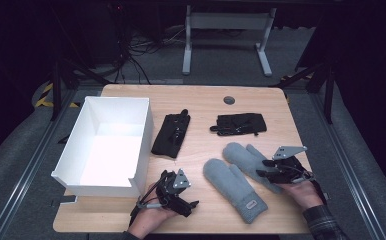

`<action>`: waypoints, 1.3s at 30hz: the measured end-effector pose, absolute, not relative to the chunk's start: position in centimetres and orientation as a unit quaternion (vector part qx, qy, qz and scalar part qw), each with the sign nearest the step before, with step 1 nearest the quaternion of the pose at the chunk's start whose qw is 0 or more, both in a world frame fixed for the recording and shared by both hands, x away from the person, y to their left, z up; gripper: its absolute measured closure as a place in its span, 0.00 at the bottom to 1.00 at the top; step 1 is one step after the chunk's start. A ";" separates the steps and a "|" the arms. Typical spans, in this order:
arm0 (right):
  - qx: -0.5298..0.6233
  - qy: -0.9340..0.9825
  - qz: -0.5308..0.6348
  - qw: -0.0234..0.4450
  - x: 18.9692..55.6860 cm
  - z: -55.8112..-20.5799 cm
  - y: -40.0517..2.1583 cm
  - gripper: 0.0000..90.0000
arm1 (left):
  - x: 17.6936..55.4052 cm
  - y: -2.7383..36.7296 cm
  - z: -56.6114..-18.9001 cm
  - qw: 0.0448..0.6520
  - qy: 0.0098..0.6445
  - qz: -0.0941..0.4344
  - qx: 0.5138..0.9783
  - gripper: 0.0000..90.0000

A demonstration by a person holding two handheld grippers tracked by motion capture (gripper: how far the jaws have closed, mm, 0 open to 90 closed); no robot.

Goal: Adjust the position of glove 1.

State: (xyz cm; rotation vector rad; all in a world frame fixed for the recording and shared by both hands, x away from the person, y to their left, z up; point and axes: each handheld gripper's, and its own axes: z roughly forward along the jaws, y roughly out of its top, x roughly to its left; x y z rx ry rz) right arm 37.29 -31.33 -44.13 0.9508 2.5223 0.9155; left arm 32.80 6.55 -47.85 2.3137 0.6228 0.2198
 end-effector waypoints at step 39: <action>0.339 0.852 0.379 0.121 30.6 -39.3 -24.8 0.92 | 32.8 6.6 -47.9 0.359 0.241 0.085 0.897 0.00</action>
